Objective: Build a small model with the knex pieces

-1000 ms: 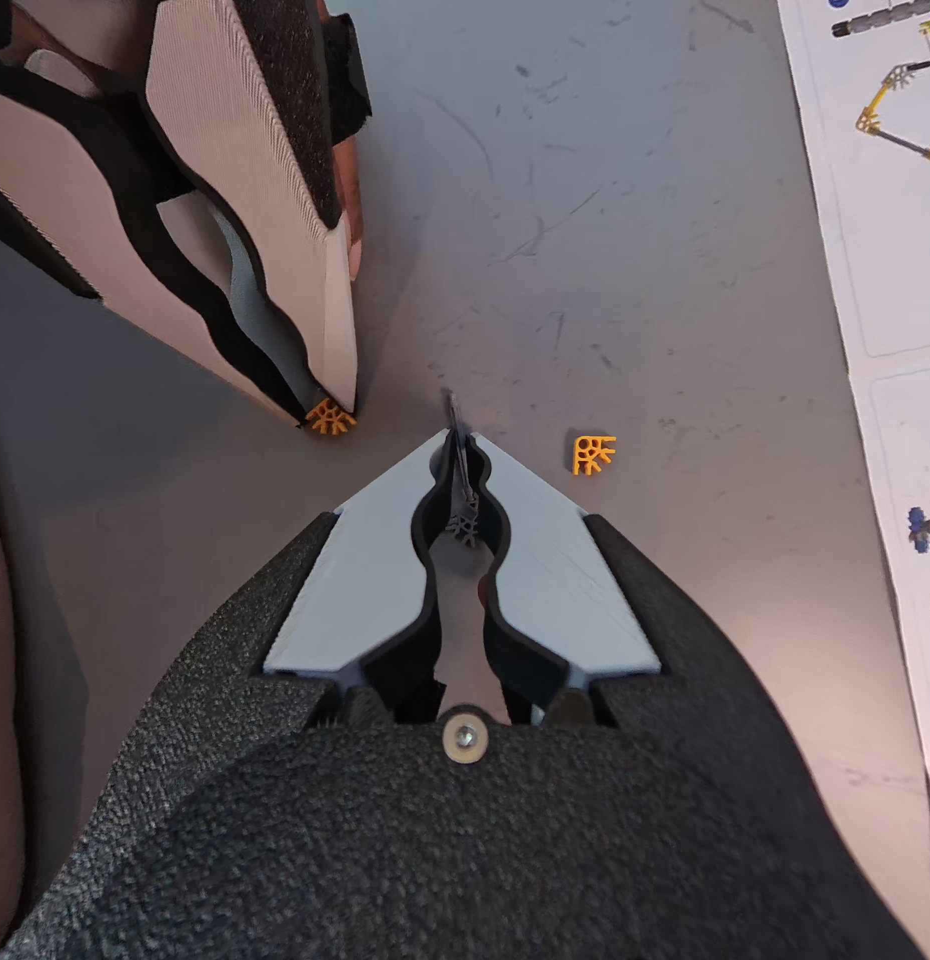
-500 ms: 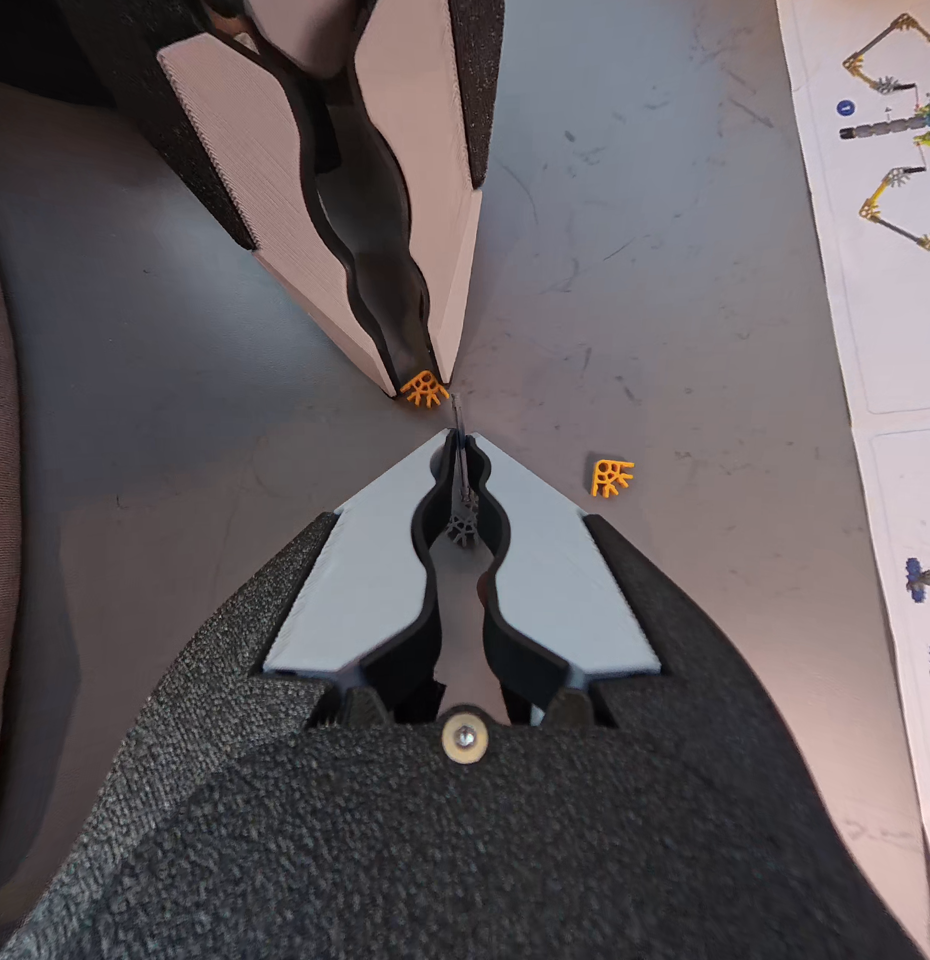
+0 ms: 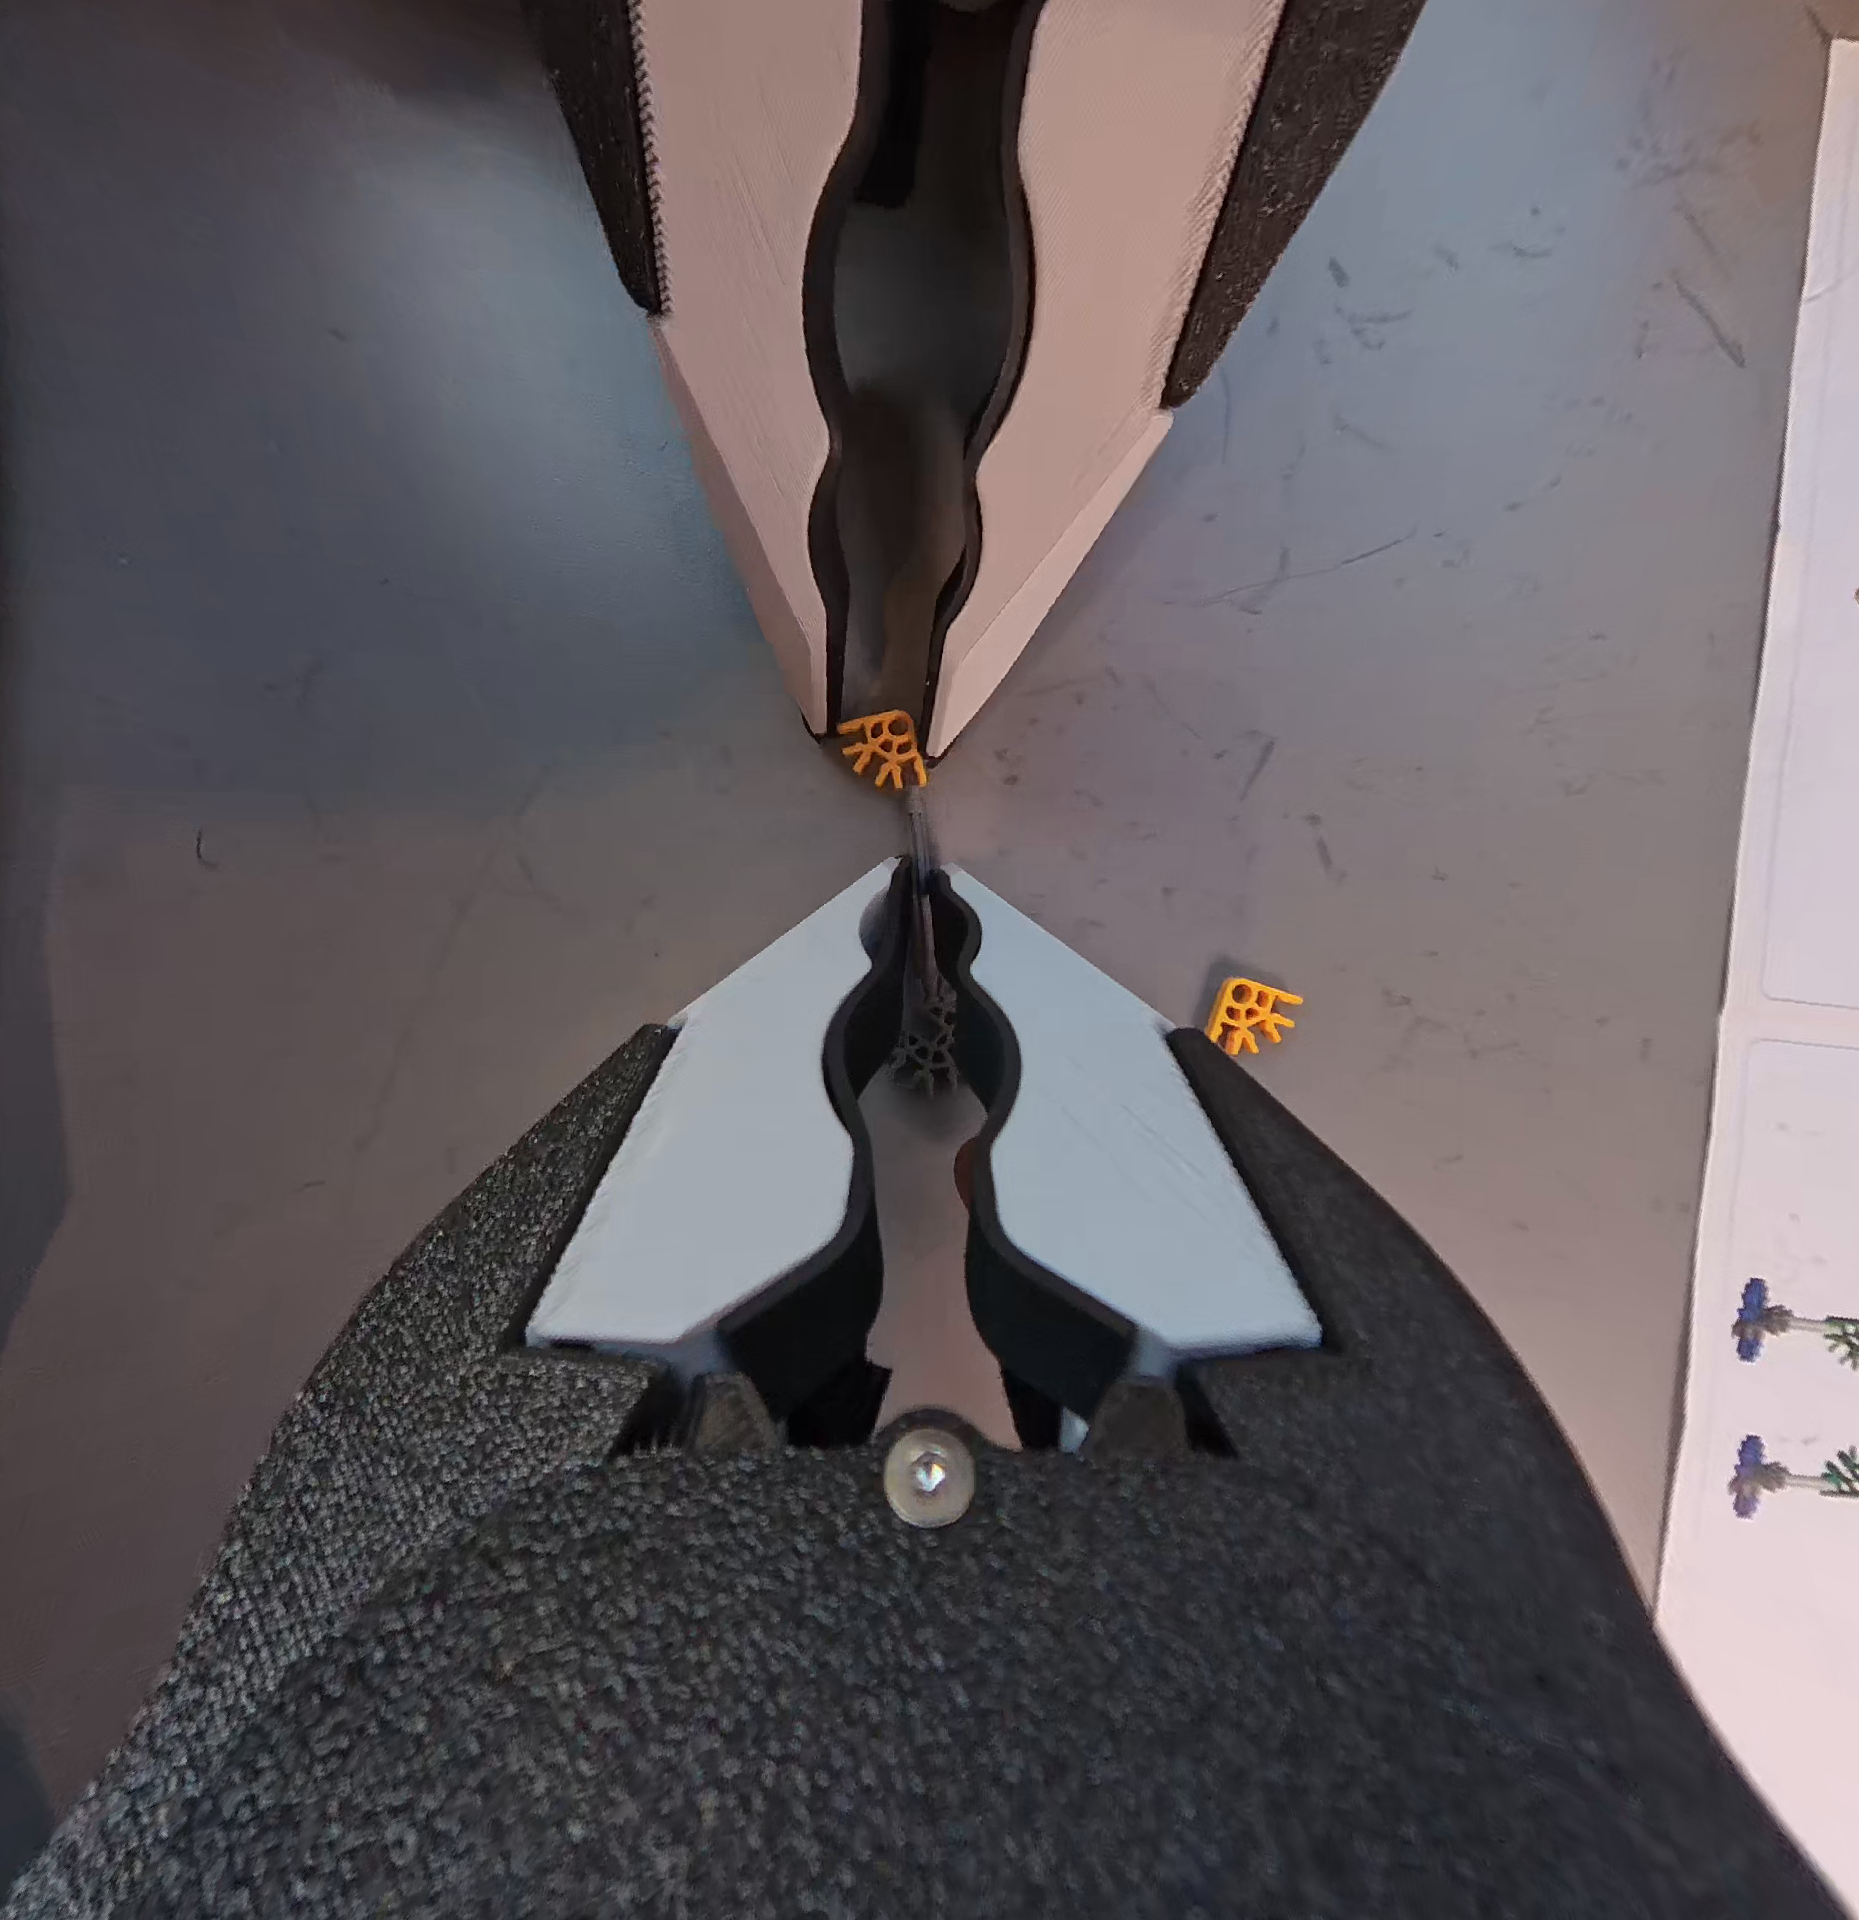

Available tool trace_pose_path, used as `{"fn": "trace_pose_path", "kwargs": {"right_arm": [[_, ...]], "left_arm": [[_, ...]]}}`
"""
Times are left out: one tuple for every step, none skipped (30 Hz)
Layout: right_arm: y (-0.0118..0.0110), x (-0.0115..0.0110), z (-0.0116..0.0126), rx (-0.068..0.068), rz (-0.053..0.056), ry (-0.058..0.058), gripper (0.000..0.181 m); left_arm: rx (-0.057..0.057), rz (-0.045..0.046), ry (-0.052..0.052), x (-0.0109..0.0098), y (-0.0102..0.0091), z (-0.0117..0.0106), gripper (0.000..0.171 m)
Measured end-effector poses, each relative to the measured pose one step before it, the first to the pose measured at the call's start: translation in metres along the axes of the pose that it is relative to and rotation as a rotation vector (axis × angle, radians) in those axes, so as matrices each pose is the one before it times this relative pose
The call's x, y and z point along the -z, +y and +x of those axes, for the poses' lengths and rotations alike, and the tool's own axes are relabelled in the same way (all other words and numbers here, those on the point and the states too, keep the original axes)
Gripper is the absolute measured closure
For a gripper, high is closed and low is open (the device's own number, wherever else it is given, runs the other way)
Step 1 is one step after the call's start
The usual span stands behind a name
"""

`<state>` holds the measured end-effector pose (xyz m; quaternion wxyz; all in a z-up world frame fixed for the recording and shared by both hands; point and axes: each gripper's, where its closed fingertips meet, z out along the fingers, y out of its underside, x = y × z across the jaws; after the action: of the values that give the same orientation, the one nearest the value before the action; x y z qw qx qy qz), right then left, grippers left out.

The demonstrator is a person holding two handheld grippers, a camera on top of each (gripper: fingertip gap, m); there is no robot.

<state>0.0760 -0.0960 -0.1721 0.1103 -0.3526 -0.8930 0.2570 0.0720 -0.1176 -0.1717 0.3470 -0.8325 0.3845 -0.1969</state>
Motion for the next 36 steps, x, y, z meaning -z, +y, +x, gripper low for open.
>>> {"fn": "trace_pose_path", "kwargs": {"right_arm": [[-0.00038,-0.00023,-0.00017,0.0087,0.0000,-0.0016,0.179],[0.00003,0.00002,0.00005,0.0099,-0.0008,-0.0001,0.179],[0.00014,0.00022,-0.00009,0.0052,0.0003,-0.0022,0.179],[0.00015,0.00024,-0.00021,0.0012,0.0021,-0.0039,0.179],[-0.00029,0.00064,0.00004,-0.0019,0.0064,-0.0030,0.179],[-0.00128,0.00137,0.00028,-0.0027,0.0142,-0.0023,0.179],[-0.00236,0.00178,-0.00013,-0.0035,0.0194,-0.0058,0.179],[-0.00249,0.00193,-0.00078,-0.0016,0.0173,-0.0083,0.179],[-0.00236,0.00112,-0.00027,0.0016,0.0113,-0.0020,0.179],[-0.00106,0.00004,0.00085,0.0035,0.0021,0.0066,0.179],[0.00057,-0.00105,0.00091,0.0032,-0.0072,0.0064,0.179],[0.00168,-0.00172,-0.00066,0.0030,-0.0115,-0.0026,0.179],[0.00170,-0.00200,-0.00094,0.0035,-0.0095,-0.0042,0.179],[0.00179,-0.00203,-0.00074,0.0038,-0.0091,-0.0019,0.179],[0.00068,-0.00144,-0.00014,0.0034,-0.0036,0.0006,0.179],[-0.00115,-0.00017,-0.00055,0.0009,0.0048,-0.0026,0.179],[0.00040,-0.00025,0.00034,0.0021,-0.0063,0.0025,0.179],[-0.00001,-0.00018,0.00046,0.0029,-0.0026,0.0031,0.179],[0.00021,-0.00017,0.00016,0.0000,-0.0028,0.0005,0.179],[-0.00002,0.00006,0.00003,0.0003,-0.0019,-0.0001,0.179],[0.00009,-0.00008,-0.00001,0.0029,-0.0013,0.0004,0.179],[-0.00003,-0.00004,0.00007,0.0037,-0.0012,0.0010,0.179],[0.00001,-0.00001,-0.00001,0.0028,-0.0011,0.0015,0.179],[-0.00091,0.00035,0.00044,0.0026,0.0044,0.0038,0.178],[-0.00272,0.00088,-0.00065,-0.0003,0.0164,-0.0040,0.175],[-0.00358,0.00136,-0.00109,-0.0064,0.0198,-0.0087,0.175],[-0.00291,0.00105,-0.00063,-0.0054,0.0139,-0.0055,0.176],[-0.00147,0.00017,0.00022,0.0004,0.0042,0.0021,0.178],[-0.00015,-0.00061,0.00084,0.0042,-0.0040,0.0069,0.181],[0.00011,-0.00142,0.00017,0.0032,-0.0045,0.0030,0.181],[0.00006,-0.00192,-0.00038,-0.0036,-0.0028,-0.0035,0.181],[0.00081,-0.00210,-0.00032,-0.0080,-0.0062,-0.0054,0.181],[0.00070,-0.00175,0.00020,-0.0069,-0.0048,-0.0027,0.181],[0.00003,-0.00004,-0.00015,-0.0093,-0.0022,-0.0057,0.181],[0.00032,-0.00008,0.00011,-0.0127,-0.0070,-0.0064,0.181],[0.00017,-0.00045,-0.00005,-0.0164,-0.0098,-0.0075,0.181]], "left_arm": [[-0.0058,0.00132,0.0154,0.00001,-0.00011,-0.00002,0.156],[-0.0004,0.00123,0.0127,0.00011,-0.00016,-0.00001,0.156],[-0.0004,0.00112,0.0082,0.00002,-0.00005,0.00000,0.156],[-0.0042,0.00094,0.0035,0.00009,0.00014,0.00009,0.156],[-0.0057,0.00058,0.0009,0.00010,0.00009,0.00018,0.156],[-0.0048,0.00090,0.0002,0.00005,0.00017,0.00023,0.156],[-0.0029,0.00120,0.0005,-0.00007,-0.00001,0.00002,0.156],[-0.0023,0.00070,0.0007,-0.00001,-0.00005,0.00002,0.156],[-0.0030,0.00010,0.0007,-0.00009,-0.00007,0.00009,0.156],[-0.0040,-0.00007,0.0006,-0.00017,-0.00011,0.00020,0.156],[-0.0039,-0.00011,0.0008,-0.00020,-0.00015,0.00015,0.156],[-0.0017,-0.00033,0.0010,-0.00007,-0.00017,0.00006,0.156],[-0.0006,-0.00032,0.0008,-0.00004,-0.00001,0.00012,0.156],[-0.0014,0.00004,-0.0001,-0.00003,-0.00002,0.00003,0.156],[-0.0016,0.00017,-0.0005,-0.00010,-0.00009,0.00001,0.156],[-0.0012,0.00002,-0.0003,-0.00002,-0.00001,0.00002,0.156],[-0.0005,0.00001,0.0000,-0.00006,-0.00005,0.00002,0.156],[0.0000,0.00004,0.0000,0.00000,0.00000,0.00000,0.156],[-0.0003,0.00008,-0.0001,-0.00003,-0.00002,0.00010,0.156],[-0.0006,0.00010,-0.0005,0.00003,0.00003,-0.00002,0.156],[-0.0007,0.00004,-0.0005,-0.00003,-0.00002,0.00002,0.156],[-0.0003,0.00007,-0.0003,0.00000,-0.00014,0.00001,0.156],[0.0003,0.00011,-0.0001,-0.00001,-0.00002,0.00001,0.156],[0.0004,0.00022,-0.0002,-0.00002,-0.00003,0.00000,0.156],[0.0000,0.00005,-0.0004,-0.00007,-0.00006,0.00000,0.156],[-0.0004,-0.00037,-0.0007,0.00000,0.00004,0.00002,0.156],[-0.0006,-0.00047,-0.0008,-0.00005,0.00000,0.00005,0.156],[-0.0007,-0.00032,-0.0006,0.00000,0.00003,0.00001,0.156],[-0.0005,-0.00011,-0.0003,-0.00005,-0.00004,-0.00002,0.156],[-0.0001,0.00013,-0.0001,-0.00001,-0.00002,-0.00002,0.156],[0.0001,0.00005,-0.0002,0.00004,0.00004,0.00006,0.156],[-0.0005,-0.00028,-0.0007,-0.00011,-0.00007,-0.00001,0.156],[-0.0010,-0.00056,-0.0006,0.00006,0.00011,0.00007,0.156],[-0.0005,-0.00030,-0.0005,0.00004,-0.00005,0.00017,0.156],[0.0001,0.00014,-0.0007,-0.00001,-0.00002,-0.00009,0.156],[-0.0001,-0.00002,0.0000,-0.00009,0.00007,0.00012,0.156]]}}
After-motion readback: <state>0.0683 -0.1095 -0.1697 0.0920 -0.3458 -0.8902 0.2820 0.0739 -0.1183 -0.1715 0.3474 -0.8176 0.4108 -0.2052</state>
